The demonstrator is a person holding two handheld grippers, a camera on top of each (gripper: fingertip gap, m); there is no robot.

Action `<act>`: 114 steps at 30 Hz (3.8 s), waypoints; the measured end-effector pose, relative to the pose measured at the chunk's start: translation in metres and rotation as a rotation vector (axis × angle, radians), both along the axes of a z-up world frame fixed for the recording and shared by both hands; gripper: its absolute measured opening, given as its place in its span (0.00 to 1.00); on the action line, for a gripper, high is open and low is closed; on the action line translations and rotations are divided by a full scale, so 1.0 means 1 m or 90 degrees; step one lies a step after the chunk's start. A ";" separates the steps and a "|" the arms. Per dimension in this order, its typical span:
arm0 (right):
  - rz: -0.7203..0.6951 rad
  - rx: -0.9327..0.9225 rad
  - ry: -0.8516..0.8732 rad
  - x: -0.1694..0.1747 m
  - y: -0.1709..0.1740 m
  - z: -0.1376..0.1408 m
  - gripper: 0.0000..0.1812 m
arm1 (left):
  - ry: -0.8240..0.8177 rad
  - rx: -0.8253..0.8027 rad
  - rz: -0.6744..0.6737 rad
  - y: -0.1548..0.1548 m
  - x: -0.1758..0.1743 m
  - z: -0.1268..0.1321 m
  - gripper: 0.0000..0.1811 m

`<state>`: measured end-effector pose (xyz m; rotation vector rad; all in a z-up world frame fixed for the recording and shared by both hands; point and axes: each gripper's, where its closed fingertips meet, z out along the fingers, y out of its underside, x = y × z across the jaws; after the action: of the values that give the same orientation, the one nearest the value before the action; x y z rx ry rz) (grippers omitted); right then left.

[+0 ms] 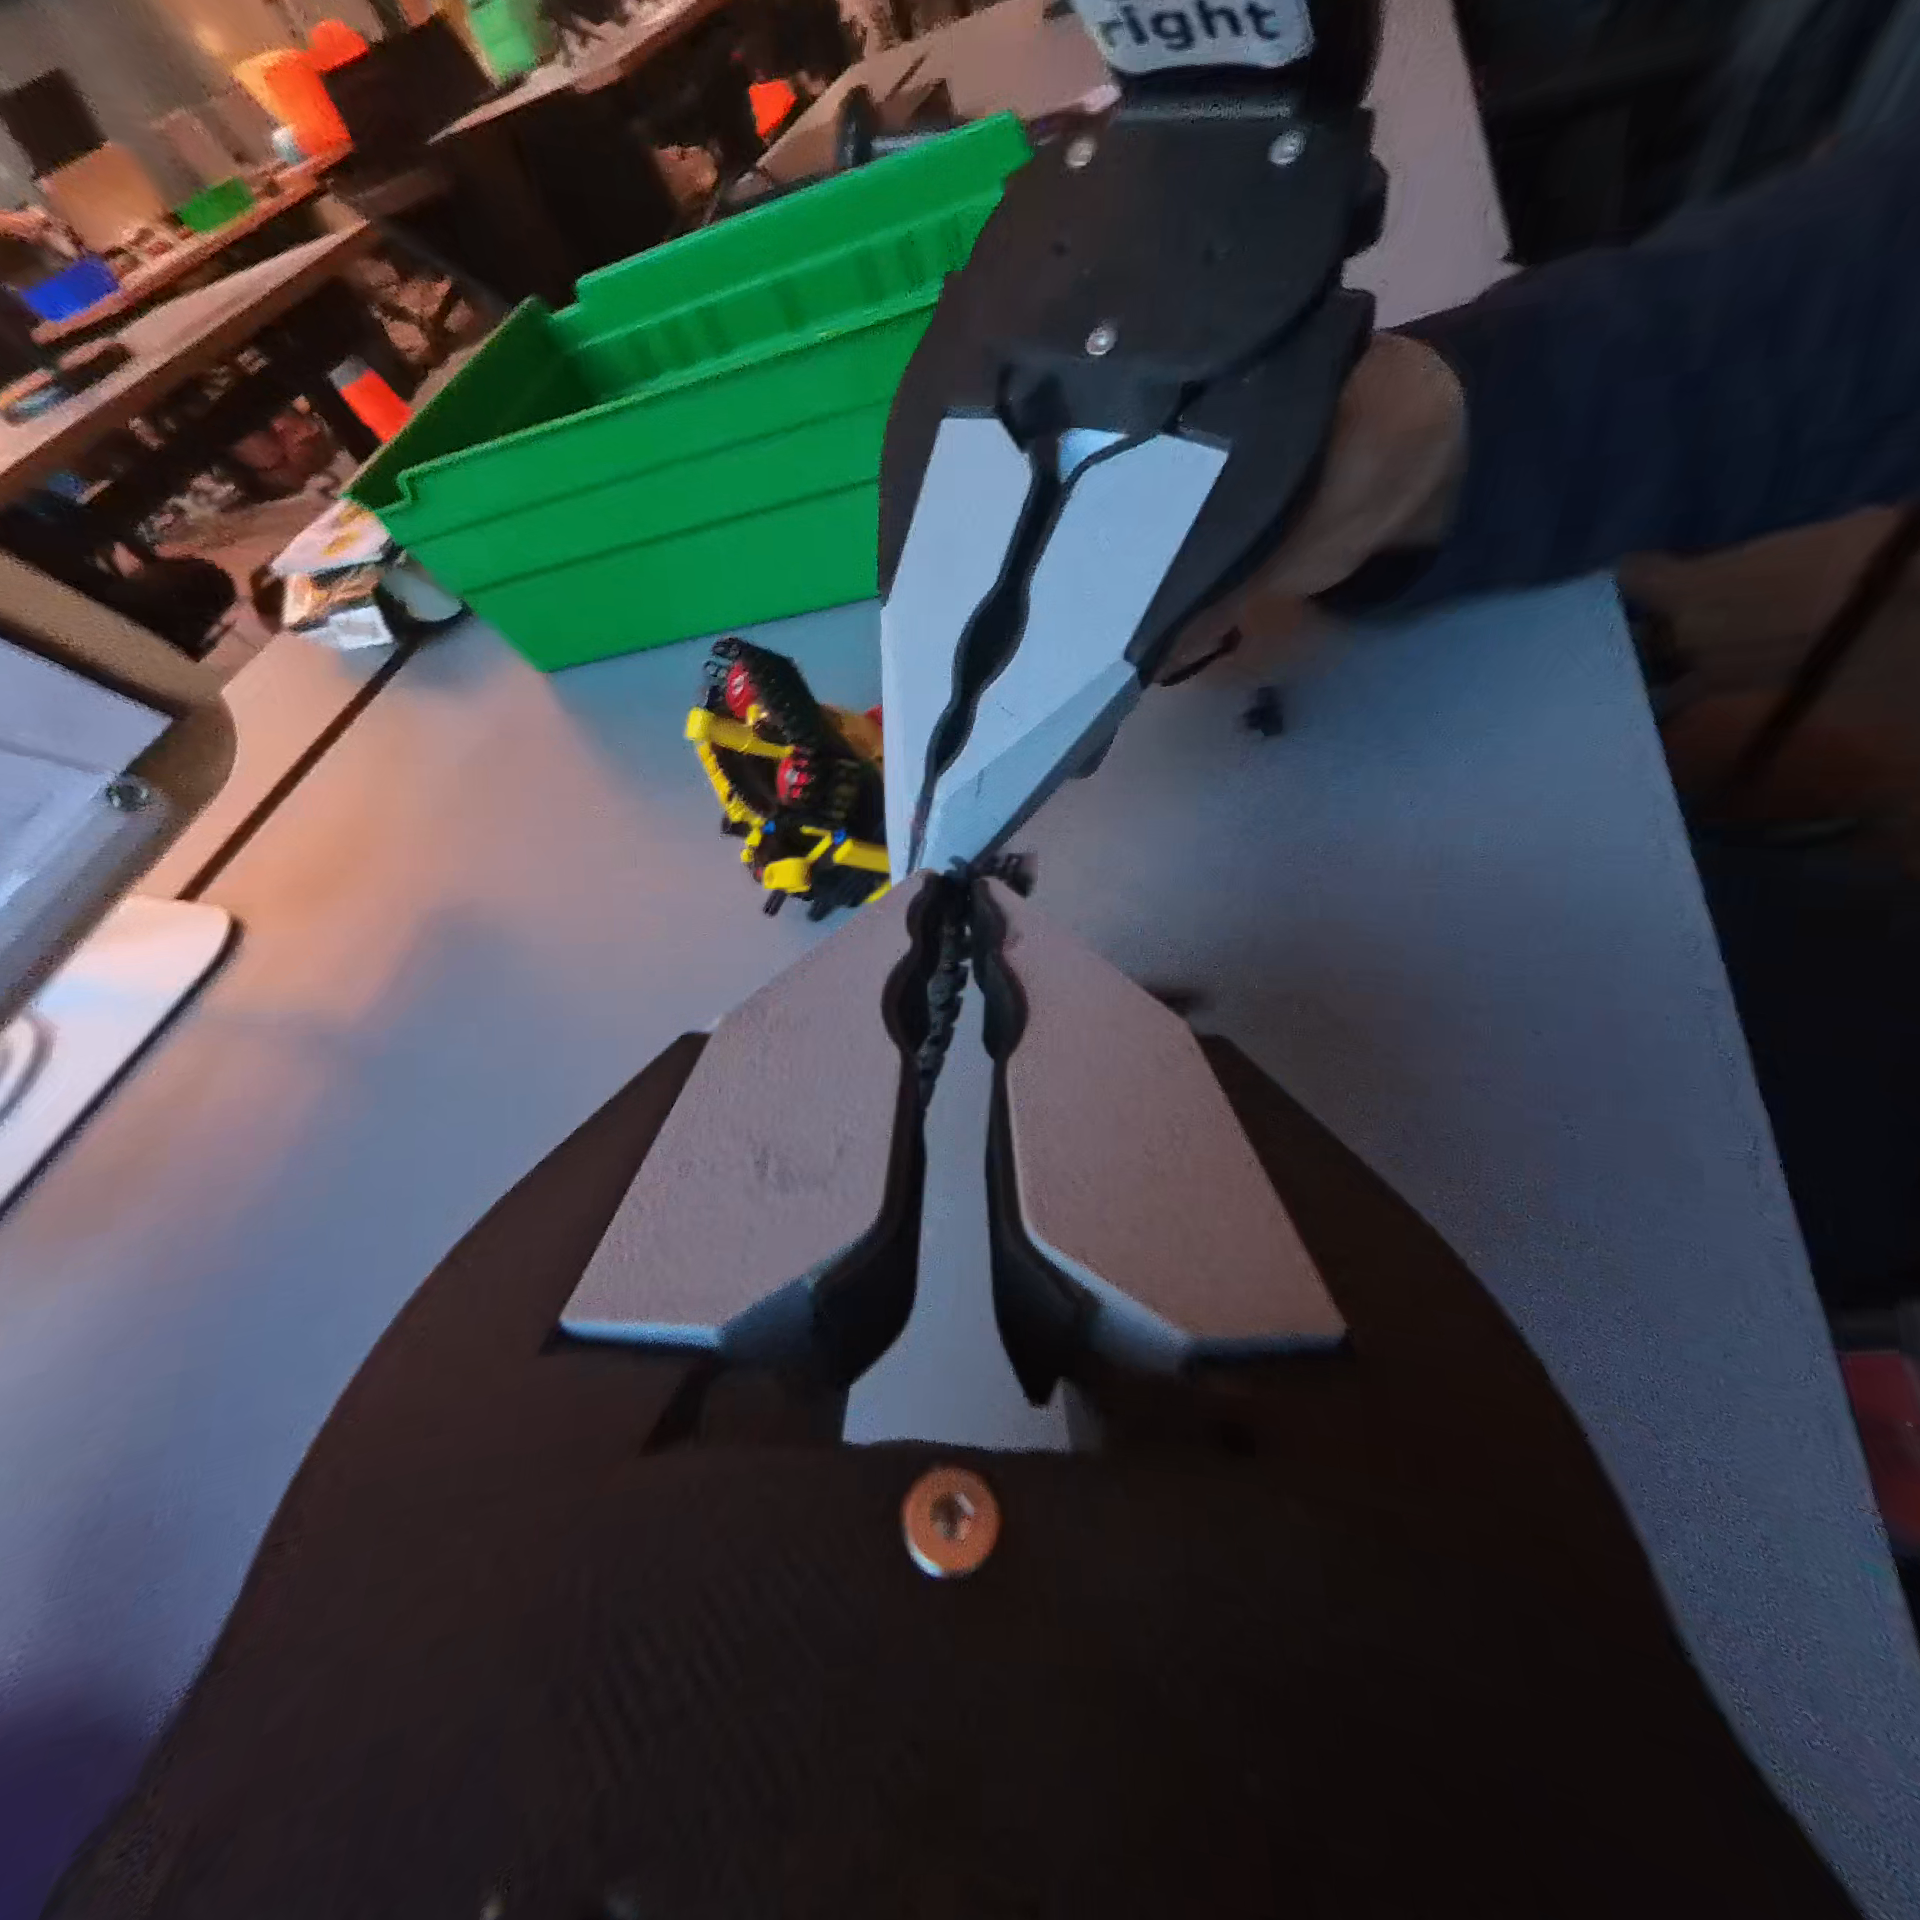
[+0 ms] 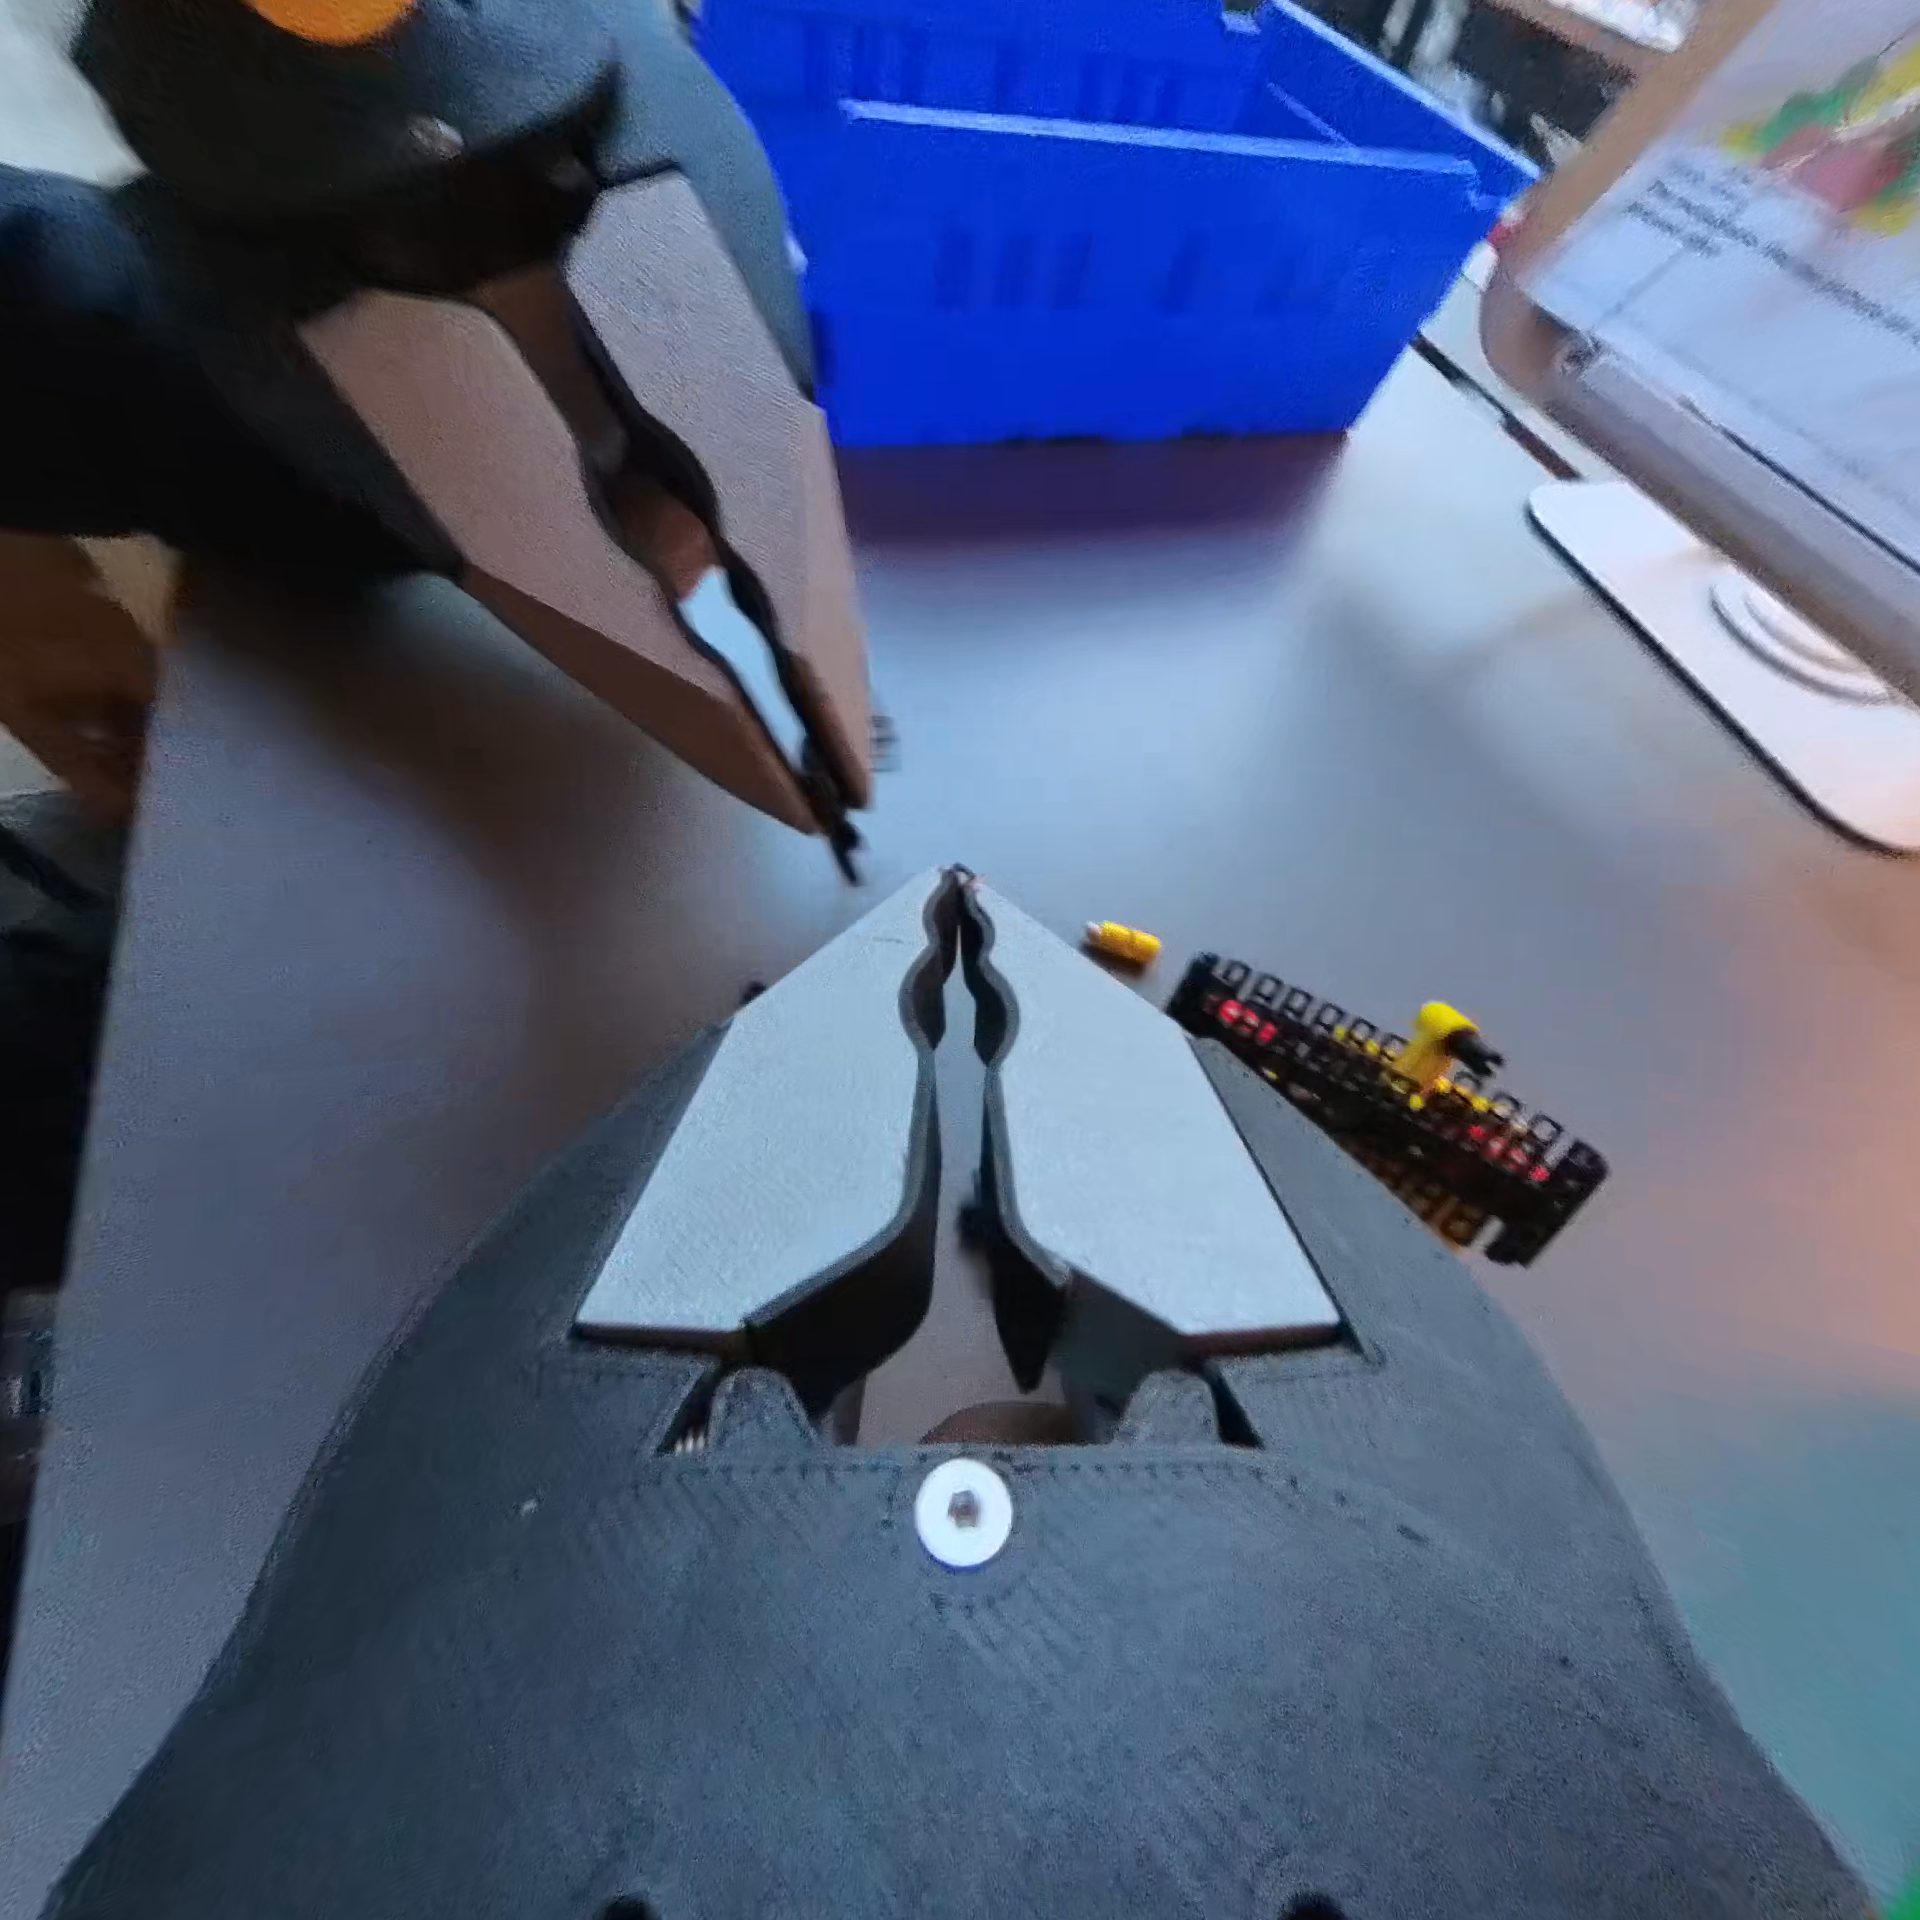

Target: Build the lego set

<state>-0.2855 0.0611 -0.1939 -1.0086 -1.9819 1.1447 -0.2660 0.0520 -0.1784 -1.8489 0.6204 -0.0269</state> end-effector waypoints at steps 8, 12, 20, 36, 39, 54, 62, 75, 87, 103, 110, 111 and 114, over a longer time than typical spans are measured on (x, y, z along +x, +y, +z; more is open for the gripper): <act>-0.003 0.067 -0.110 0.005 0.016 -0.034 0.06 | -0.062 -0.057 0.012 -0.001 -0.012 -0.012 0.01; 0.013 0.118 -0.080 0.005 0.010 -0.033 0.05 | -0.068 -0.086 0.008 0.000 -0.011 -0.023 0.00; 0.087 0.060 0.014 0.012 -0.017 -0.001 0.01 | -0.107 -0.050 -0.033 -0.003 0.000 -0.008 0.01; 0.093 0.033 0.026 0.016 -0.016 0.008 0.00 | -0.150 -0.057 -0.036 -0.004 -0.001 -0.006 0.01; 0.095 0.033 0.022 0.015 -0.017 0.006 0.00 | -0.140 -0.056 -0.038 -0.004 -0.001 -0.006 0.01; 0.131 -0.020 0.039 0.021 -0.024 0.018 0.06 | -0.118 -0.060 -0.062 -0.009 0.009 -0.003 0.01; 0.144 -0.004 0.045 0.024 -0.027 0.017 0.01 | -0.105 -0.069 -0.055 -0.009 0.008 -0.007 0.01; 0.160 0.065 0.066 0.030 -0.027 0.013 0.01 | -0.082 -0.077 -0.063 -0.009 0.014 -0.012 0.01; 0.159 0.072 0.076 0.028 -0.030 0.014 0.03 | -0.075 -0.074 -0.060 -0.010 0.013 -0.011 0.01; -0.065 0.065 0.053 -0.004 0.023 0.011 0.00 | -0.095 -0.051 -0.067 -0.011 0.021 -0.002 0.00; 0.004 -0.044 -0.069 0.007 0.016 -0.005 0.03 | -0.117 -0.064 0.011 -0.002 -0.012 -0.009 0.00; 0.003 -0.020 -0.102 0.009 0.017 -0.017 0.04 | -0.130 -0.069 0.014 -0.001 -0.014 -0.009 0.01; 0.001 0.080 -0.205 0.016 0.021 -0.058 0.04 | -0.120 -0.086 0.014 -0.001 -0.014 -0.015 0.01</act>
<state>-0.2696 0.0825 -0.2524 -1.1831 -2.2738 0.8873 -0.2795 0.0505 -0.1935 -1.9567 0.4768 -0.2309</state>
